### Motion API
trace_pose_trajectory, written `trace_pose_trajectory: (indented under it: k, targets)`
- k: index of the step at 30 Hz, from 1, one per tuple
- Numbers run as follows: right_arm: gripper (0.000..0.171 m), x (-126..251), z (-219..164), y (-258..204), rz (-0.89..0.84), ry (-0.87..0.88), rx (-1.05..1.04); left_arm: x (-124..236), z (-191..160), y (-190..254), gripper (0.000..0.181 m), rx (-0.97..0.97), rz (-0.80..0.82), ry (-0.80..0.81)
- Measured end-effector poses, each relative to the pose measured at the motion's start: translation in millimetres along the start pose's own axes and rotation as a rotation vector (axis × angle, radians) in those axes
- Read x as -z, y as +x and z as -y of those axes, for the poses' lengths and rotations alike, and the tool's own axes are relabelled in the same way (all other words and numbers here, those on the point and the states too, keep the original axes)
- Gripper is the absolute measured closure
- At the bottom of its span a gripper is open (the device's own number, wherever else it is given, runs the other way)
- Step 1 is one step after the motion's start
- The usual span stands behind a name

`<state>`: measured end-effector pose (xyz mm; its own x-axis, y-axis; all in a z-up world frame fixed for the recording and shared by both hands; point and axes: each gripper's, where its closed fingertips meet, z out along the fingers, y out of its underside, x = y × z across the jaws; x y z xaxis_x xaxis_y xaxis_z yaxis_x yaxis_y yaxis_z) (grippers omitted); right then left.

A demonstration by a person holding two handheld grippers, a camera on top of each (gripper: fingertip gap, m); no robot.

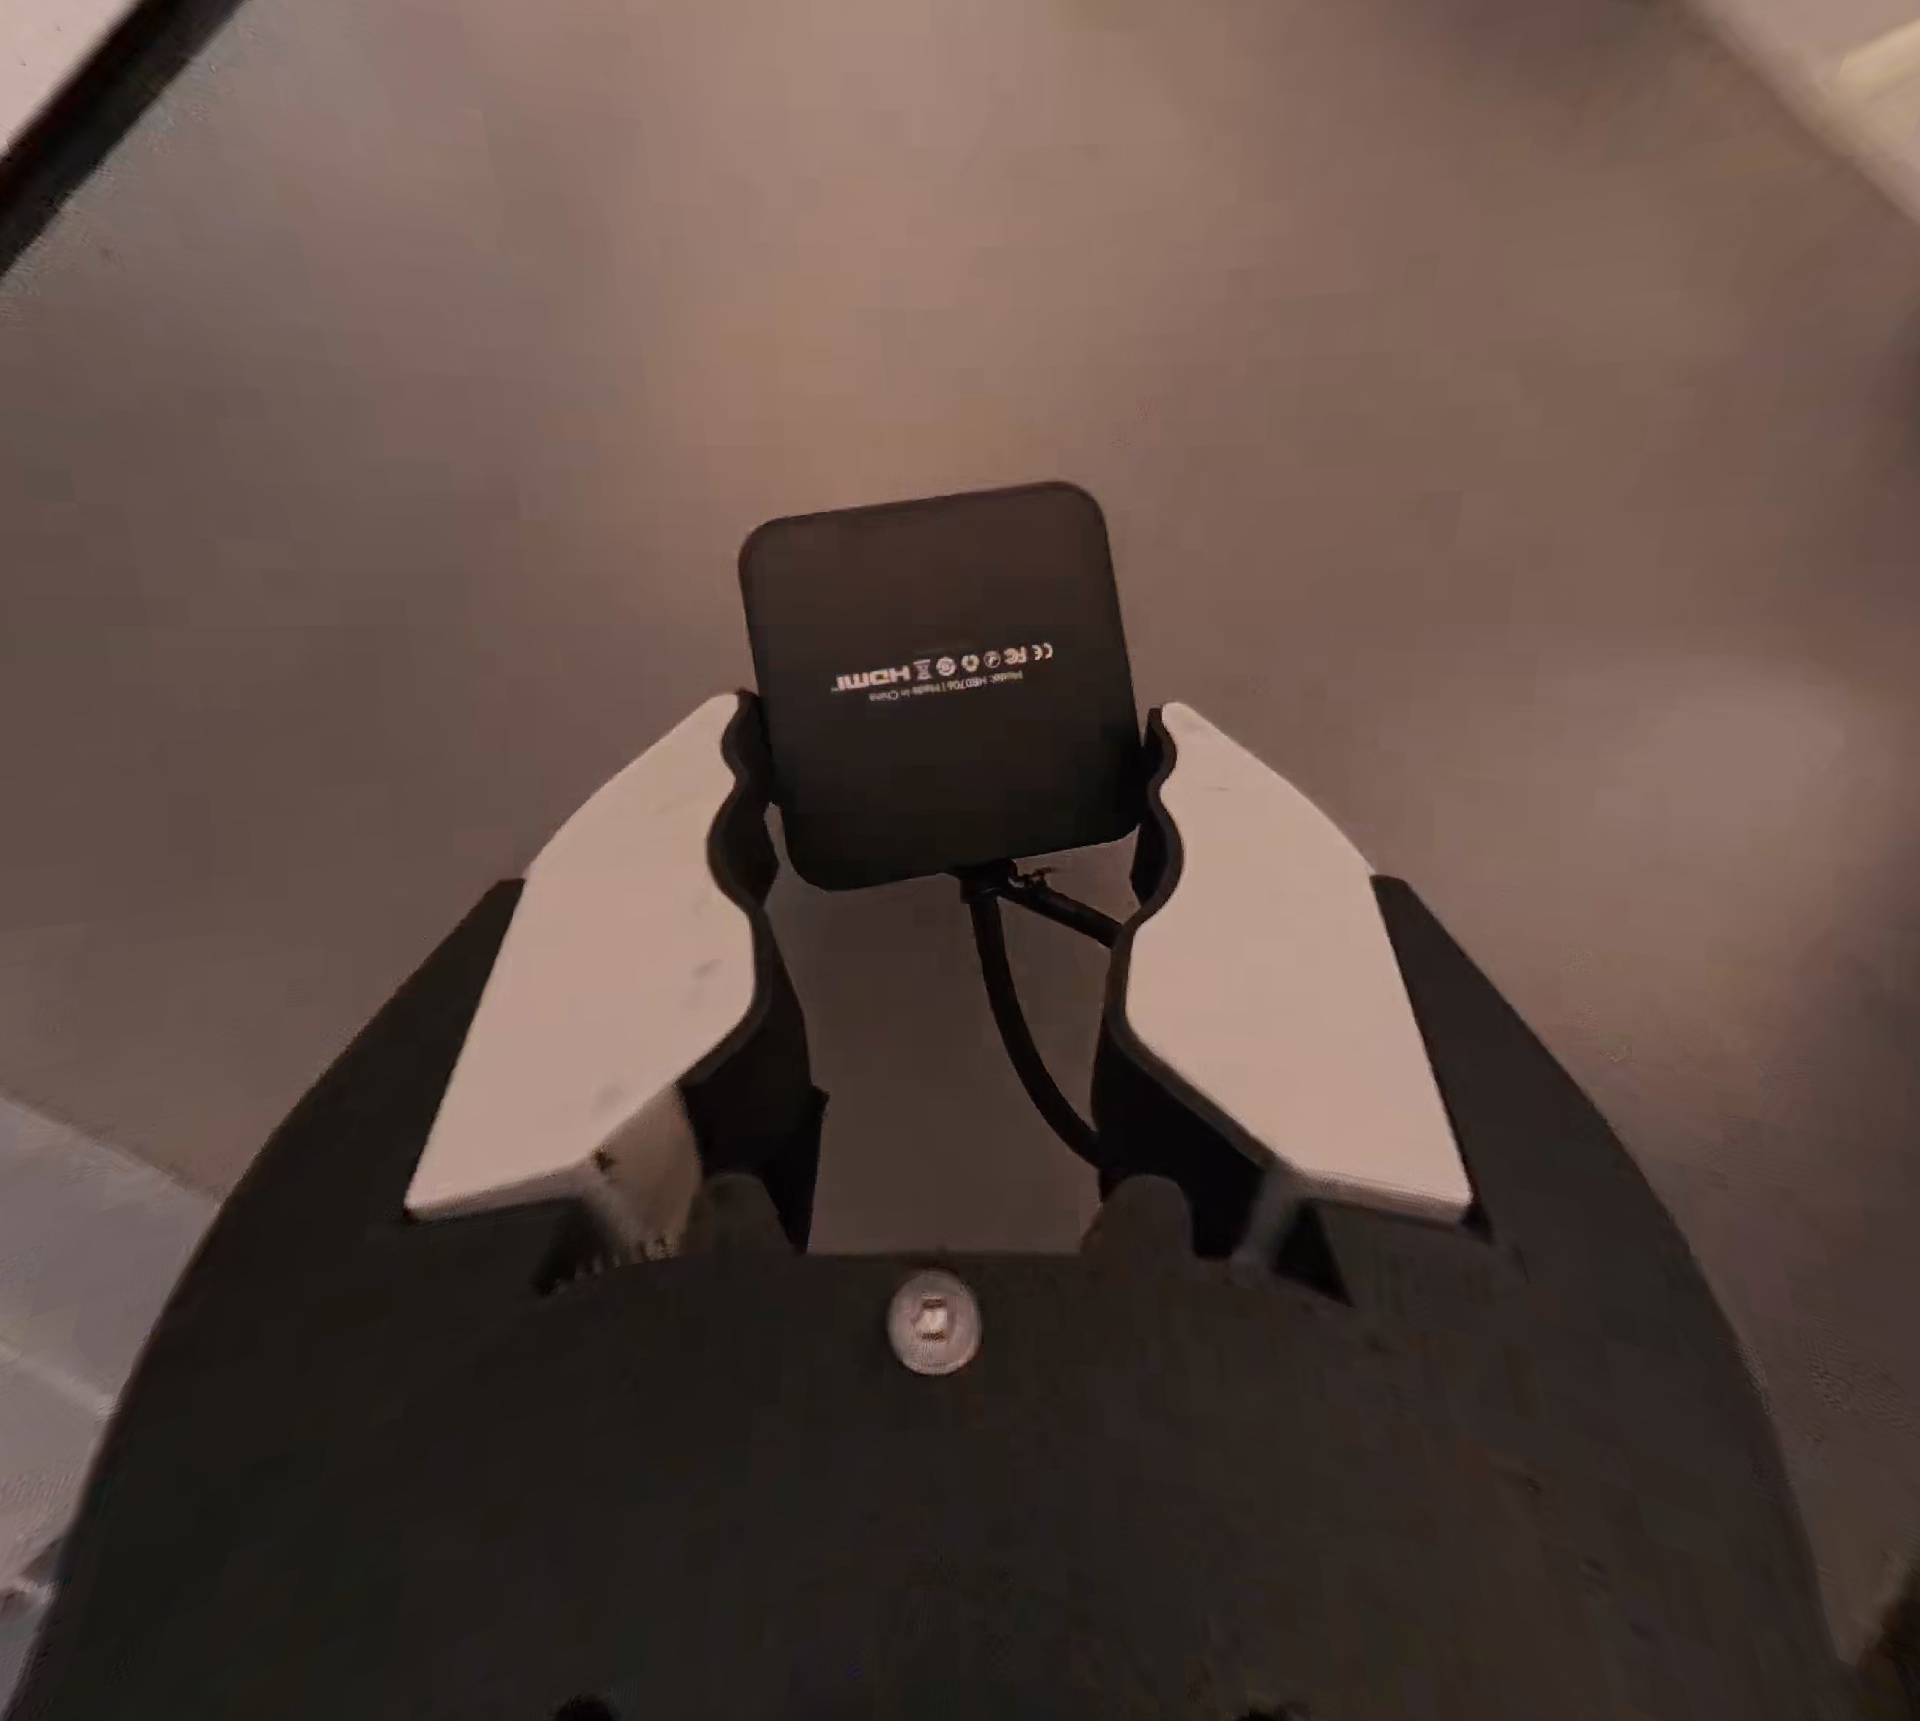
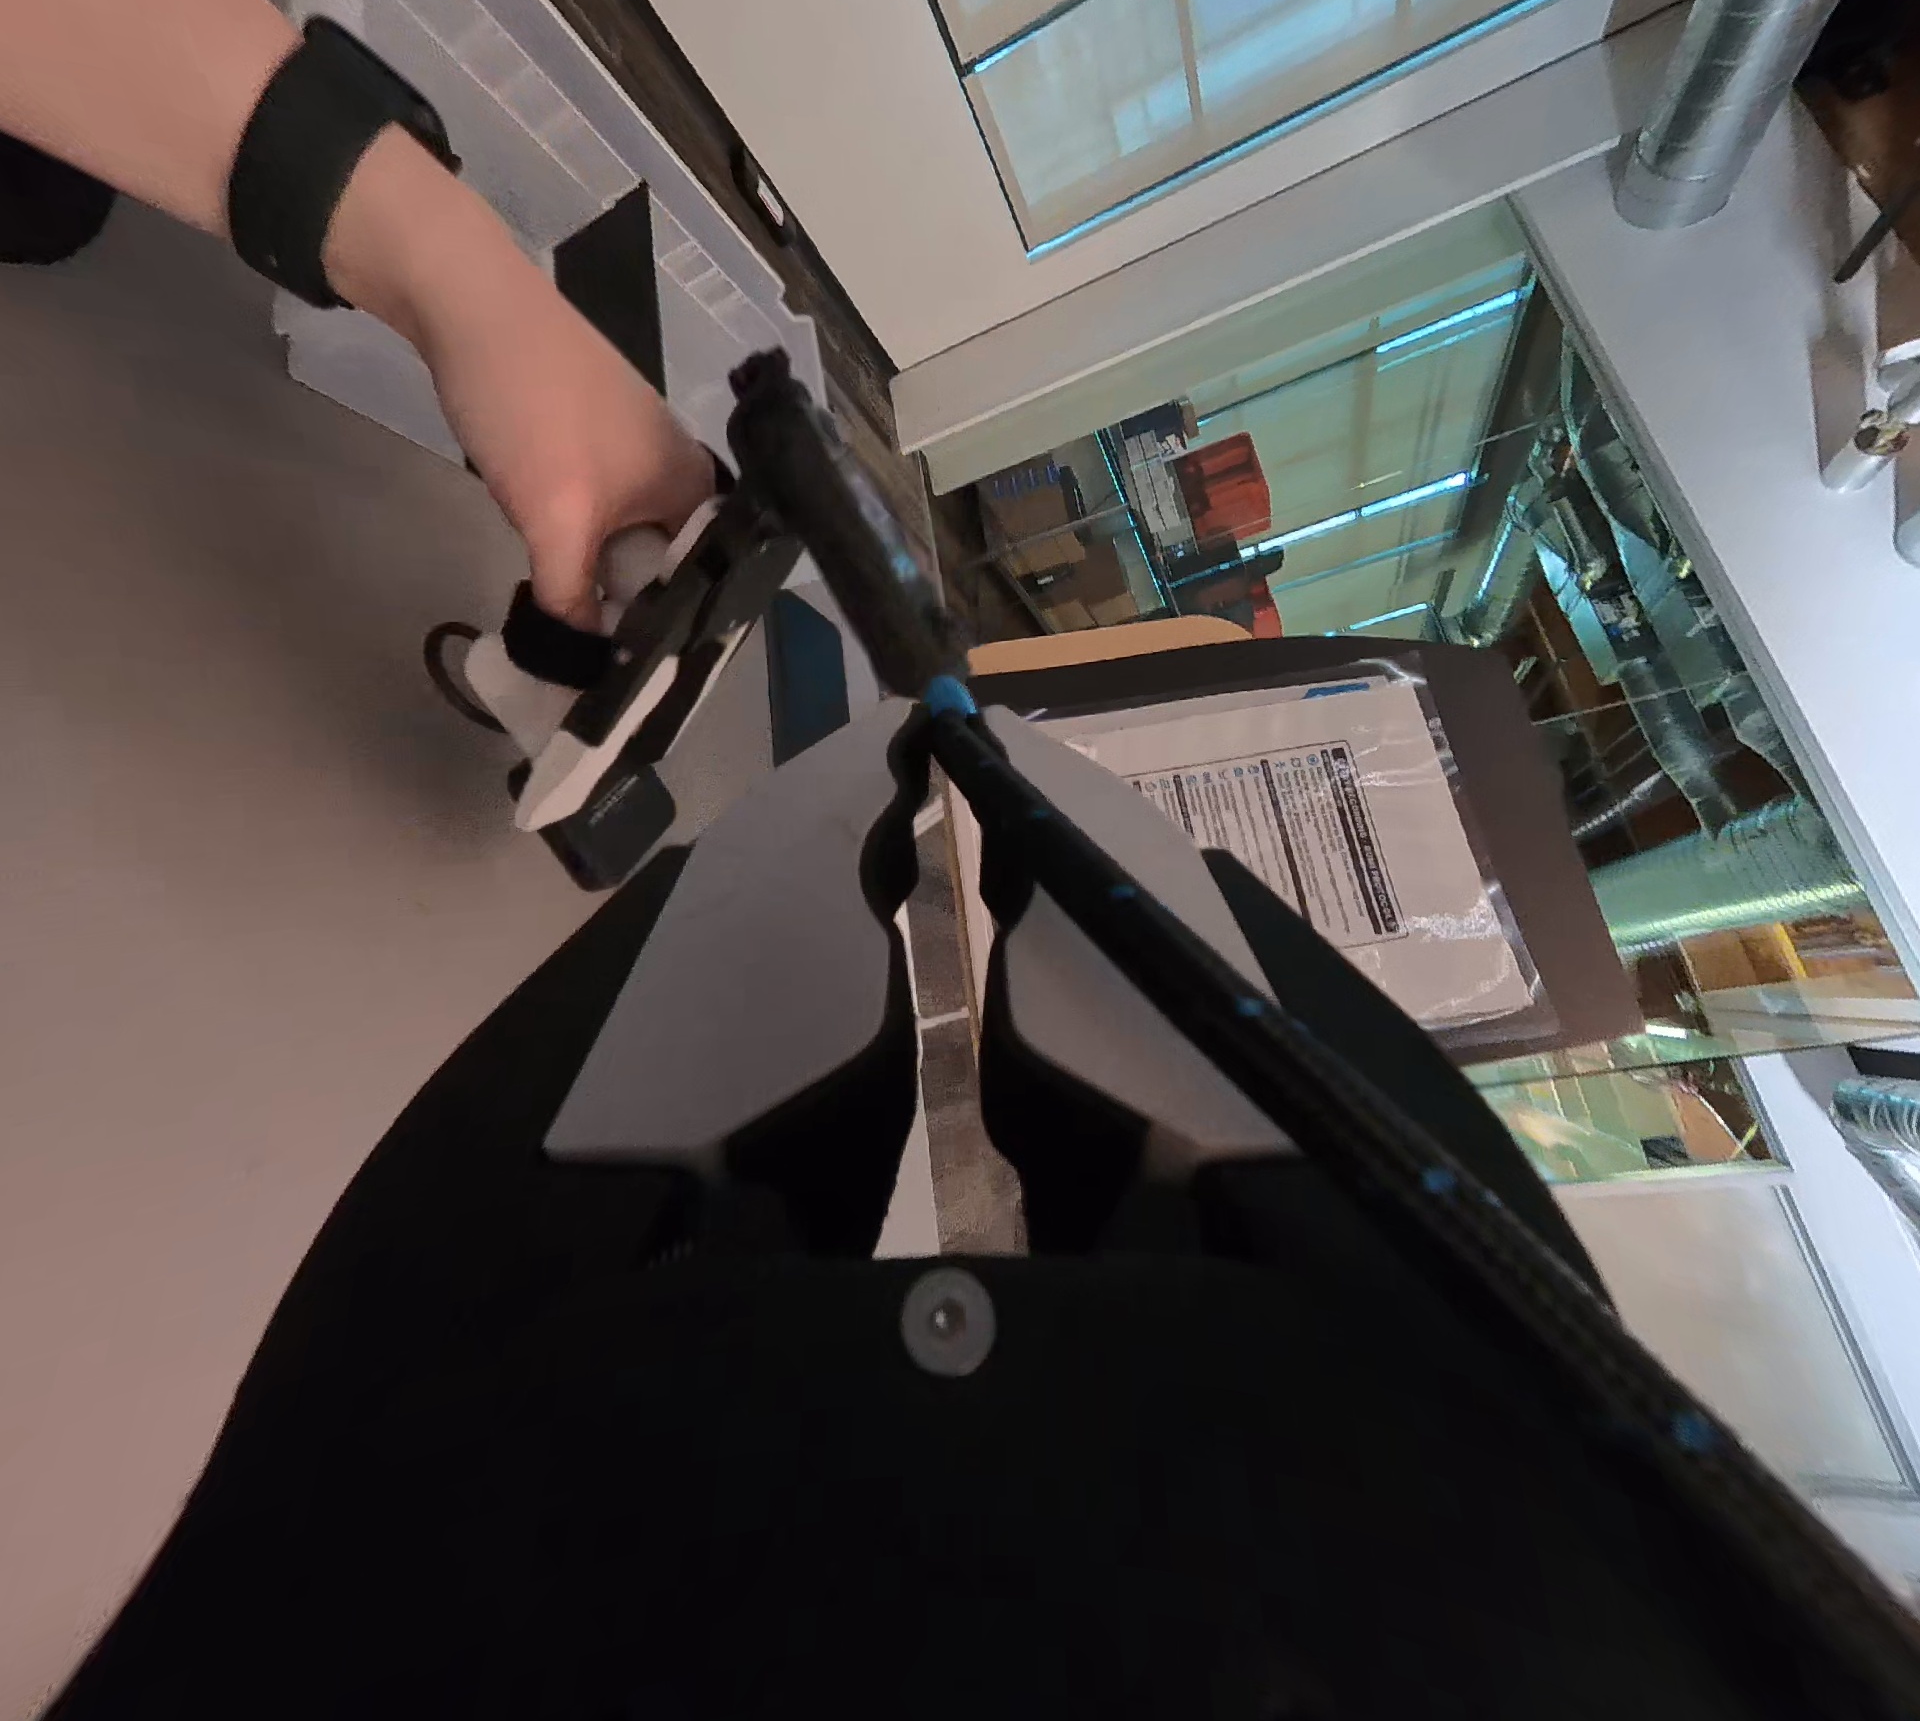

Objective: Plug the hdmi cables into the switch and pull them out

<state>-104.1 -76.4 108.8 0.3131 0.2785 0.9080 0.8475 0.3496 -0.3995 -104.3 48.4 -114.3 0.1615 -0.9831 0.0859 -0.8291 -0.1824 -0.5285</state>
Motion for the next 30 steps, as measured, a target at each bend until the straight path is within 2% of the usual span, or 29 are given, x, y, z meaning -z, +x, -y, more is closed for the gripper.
trace_pose_trajectory:
  k: [8, 13, 16, 18, 19, 21, 25, 27, 30]
  targets:
    - [0.164, 11, 0, 3, 0.002, 0.032, 0.033, -32, -35, -19, 0.112, -0.189, 0.149, -0.196]
    - [0.165, 16, 2, 5, -0.004, 0.049, 0.049, -32, -34, -16, 0.111, -0.155, 0.118, -0.179]
    - [0.164, 17, 2, 5, -0.006, 0.065, 0.054, -16, -17, -12, 0.106, -0.082, 0.047, -0.061]
    - [0.164, 18, 2, 4, -0.007, 0.076, 0.060, 12, 6, -7, 0.094, -0.027, -0.016, 0.081]
    - [0.164, 18, 3, 4, -0.009, 0.081, 0.067, 30, 16, -4, 0.097, -0.005, -0.044, 0.146]
    - [0.165, 16, 5, 3, -0.021, 0.100, 0.085, 71, 36, 18, 0.105, 0.012, -0.169, 0.291]
    - [0.164, 6, 15, -11, 0.013, 0.157, 0.103, 157, 68, 90, 0.118, 0.108, -0.691, 0.587]
    - [0.164, 1, 18, -19, 0.021, 0.161, 0.150, 172, 67, 111, 0.118, 0.127, -0.860, 0.569]
    - [0.164, -3, 22, -29, 0.026, 0.176, 0.213, 173, 63, 127, 0.120, 0.142, -0.976, 0.511]
